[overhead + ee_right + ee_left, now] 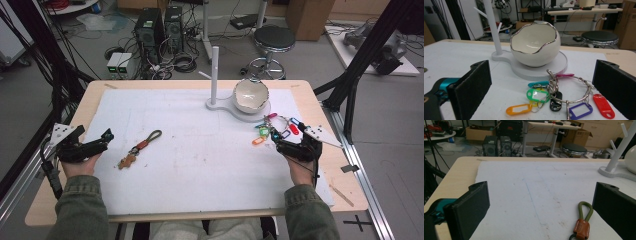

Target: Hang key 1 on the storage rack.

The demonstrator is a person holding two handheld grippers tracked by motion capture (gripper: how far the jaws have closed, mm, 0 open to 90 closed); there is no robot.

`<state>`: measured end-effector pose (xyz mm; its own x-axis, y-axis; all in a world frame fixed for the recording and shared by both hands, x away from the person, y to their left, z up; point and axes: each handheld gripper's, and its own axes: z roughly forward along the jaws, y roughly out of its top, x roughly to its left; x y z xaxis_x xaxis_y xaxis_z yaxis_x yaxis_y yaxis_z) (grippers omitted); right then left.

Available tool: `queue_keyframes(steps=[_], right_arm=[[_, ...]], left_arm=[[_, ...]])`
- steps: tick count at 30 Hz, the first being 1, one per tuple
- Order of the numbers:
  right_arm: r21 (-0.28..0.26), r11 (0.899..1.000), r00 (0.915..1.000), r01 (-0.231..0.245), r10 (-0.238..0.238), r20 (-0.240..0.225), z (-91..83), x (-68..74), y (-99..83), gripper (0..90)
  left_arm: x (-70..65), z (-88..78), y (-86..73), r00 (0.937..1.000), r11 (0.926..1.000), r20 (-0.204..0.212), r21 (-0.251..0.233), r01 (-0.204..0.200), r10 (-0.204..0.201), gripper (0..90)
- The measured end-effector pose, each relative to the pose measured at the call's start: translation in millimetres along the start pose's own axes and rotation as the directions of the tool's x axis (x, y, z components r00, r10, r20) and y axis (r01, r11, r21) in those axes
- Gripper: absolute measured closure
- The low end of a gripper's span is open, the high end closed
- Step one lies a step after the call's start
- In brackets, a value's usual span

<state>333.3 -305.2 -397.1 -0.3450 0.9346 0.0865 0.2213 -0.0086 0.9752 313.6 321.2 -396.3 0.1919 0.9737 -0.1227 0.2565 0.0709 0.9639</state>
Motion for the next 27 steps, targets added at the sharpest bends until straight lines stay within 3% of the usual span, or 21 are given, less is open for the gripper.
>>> queue_keyframes(steps=[27], right_arm=[[0.016,1.0,0.9997,-0.02,0.02,-0.014,1.3,-1.8,-1.8,1.1]], left_arm=[[-4.1,1.9,-0.8,0.9999,0.9993,-0.013,0.038,-0.001,0.001,1.7]])
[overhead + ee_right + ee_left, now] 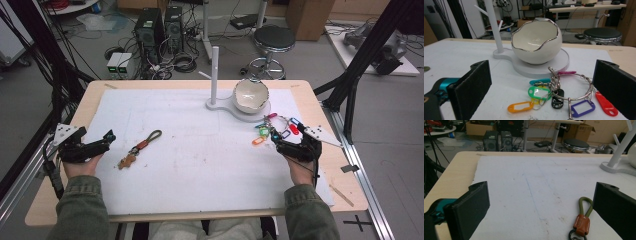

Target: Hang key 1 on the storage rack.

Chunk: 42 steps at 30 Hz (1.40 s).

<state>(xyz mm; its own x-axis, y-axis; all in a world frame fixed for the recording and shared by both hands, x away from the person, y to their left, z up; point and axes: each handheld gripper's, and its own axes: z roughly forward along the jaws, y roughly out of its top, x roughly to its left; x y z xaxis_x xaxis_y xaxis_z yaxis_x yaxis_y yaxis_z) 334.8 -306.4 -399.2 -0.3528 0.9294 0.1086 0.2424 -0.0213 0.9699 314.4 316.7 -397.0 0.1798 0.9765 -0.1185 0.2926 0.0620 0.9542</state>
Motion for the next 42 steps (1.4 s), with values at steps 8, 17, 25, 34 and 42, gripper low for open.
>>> queue_keyframes(steps=[8,17,25,34,42], right_arm=[[0.002,1.0,1.0,0.003,-0.003,-0.007,2.5,-0.3,-0.4,1.1],[0.003,1.0,0.9998,0.001,0.0,-0.019,2.4,2.1,0.0,1.1],[0.005,1.0,0.9998,-0.008,0.008,-0.019,2.3,1.6,0.1,1.1],[0.004,1.0,0.9997,-0.011,0.011,-0.021,1.6,0.7,0.3,1.1],[0.007,1.0,0.9995,-0.012,0.012,-0.03,2.2,0.9,0.2,1.1]], left_arm=[[-4.9,3.5,0.8,0.9998,0.999,0.005,0.039,-0.022,0.022,1.7],[-11.0,8.7,9.0,0.9985,0.9954,0.022,0.08,-0.052,0.05,1.7],[-20.7,16.5,15.9,0.9944,0.9858,0.041,0.133,-0.102,0.097,1.7],[-29.6,25.2,24.4,0.9892,0.9774,0.062,0.157,-0.141,0.133,1.7],[-34.9,34.0,27.5,0.9816,0.9623,0.079,0.198,-0.186,0.174,1.8]])
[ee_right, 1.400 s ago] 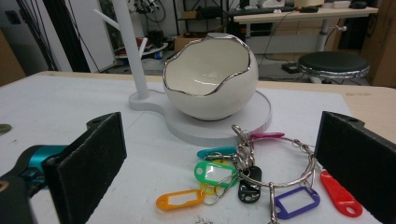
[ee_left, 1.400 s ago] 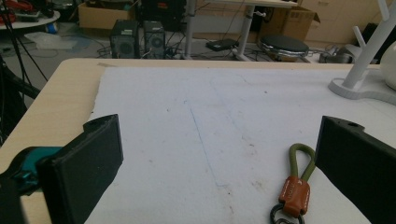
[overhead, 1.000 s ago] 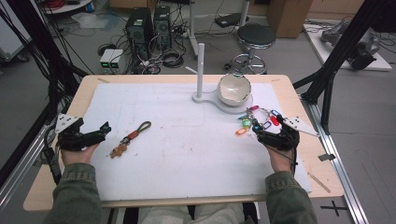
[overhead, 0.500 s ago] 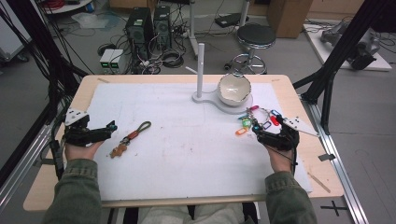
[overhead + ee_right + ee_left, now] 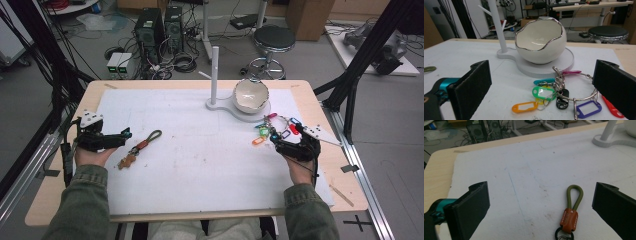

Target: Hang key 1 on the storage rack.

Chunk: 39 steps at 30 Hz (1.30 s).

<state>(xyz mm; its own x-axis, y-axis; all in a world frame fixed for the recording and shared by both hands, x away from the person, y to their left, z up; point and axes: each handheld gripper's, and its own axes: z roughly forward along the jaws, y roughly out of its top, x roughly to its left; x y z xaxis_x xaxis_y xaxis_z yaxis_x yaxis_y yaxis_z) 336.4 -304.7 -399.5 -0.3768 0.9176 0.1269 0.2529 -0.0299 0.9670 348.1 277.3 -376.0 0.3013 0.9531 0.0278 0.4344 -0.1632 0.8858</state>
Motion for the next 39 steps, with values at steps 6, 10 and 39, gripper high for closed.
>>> queue_keyframes(steps=[6,10,39], right_arm=[[-0.001,1.0,1.0,-0.001,0.001,0.002,0.3,-0.7,0.0,1.1],[-0.002,1.0,1.0,-0.003,0.003,0.003,-0.2,-0.8,0.2,1.1],[0.0,1.0,0.9998,-0.018,0.018,-0.006,-0.5,-3.3,1.1,1.1]], left_arm=[[-5.2,5.3,13.5,0.9984,0.9982,0.023,0.03,-0.053,0.052,1.8],[-10.4,10.6,19.0,0.9968,0.997,0.044,0.037,-0.069,0.067,1.8],[-30.9,44.2,8.2,0.9796,0.9672,0.177,0.216,-0.133,0.096,1.8]])
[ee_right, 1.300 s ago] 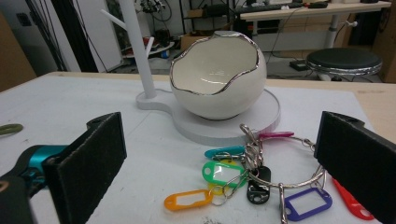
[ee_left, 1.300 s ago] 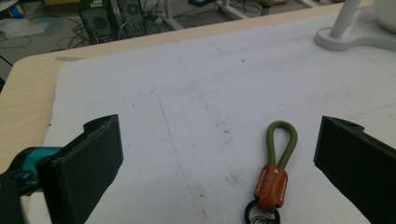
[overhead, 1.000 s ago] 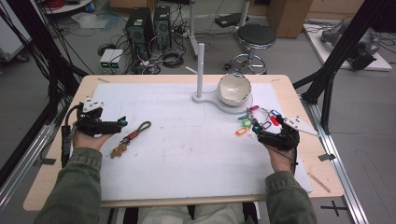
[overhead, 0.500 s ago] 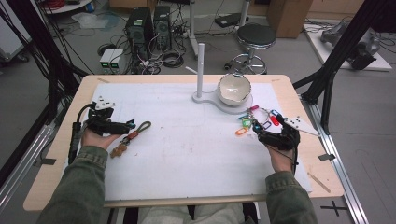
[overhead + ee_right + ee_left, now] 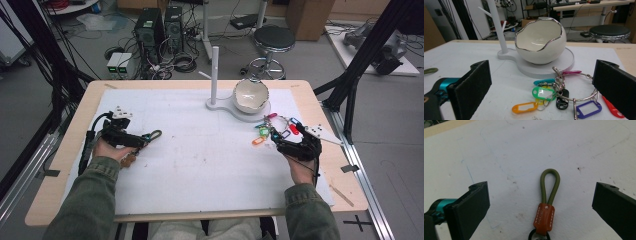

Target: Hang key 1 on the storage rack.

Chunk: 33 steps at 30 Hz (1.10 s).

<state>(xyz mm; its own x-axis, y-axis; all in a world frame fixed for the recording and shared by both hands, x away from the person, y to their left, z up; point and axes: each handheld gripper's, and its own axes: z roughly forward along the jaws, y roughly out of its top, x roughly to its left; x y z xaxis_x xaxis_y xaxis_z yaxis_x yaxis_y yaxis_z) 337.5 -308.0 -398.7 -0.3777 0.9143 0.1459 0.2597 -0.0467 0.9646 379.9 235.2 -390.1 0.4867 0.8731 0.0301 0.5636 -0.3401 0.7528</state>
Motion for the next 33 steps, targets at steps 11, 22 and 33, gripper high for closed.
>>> queue_keyframes(steps=[11,22,33], right_arm=[[0.004,1.0,1.0,0.001,-0.001,-0.004,0.2,-0.1,-0.1,1.1],[0.006,1.0,1.0,0.004,-0.004,-0.006,0.3,-0.8,-0.3,1.1],[0.008,1.0,1.0,0.004,-0.004,-0.004,0.6,-0.2,-0.5,1.1]], left_arm=[[4.2,6.3,-3.2,0.9998,0.9977,0.022,0.068,0.0,-0.001,1.8],[8.6,15.2,-7.0,0.9992,0.9827,0.028,0.184,0.021,-0.027,1.8],[6.1,21.5,-9.5,0.999,0.9712,0.044,0.238,-0.003,-0.008,2.9]])
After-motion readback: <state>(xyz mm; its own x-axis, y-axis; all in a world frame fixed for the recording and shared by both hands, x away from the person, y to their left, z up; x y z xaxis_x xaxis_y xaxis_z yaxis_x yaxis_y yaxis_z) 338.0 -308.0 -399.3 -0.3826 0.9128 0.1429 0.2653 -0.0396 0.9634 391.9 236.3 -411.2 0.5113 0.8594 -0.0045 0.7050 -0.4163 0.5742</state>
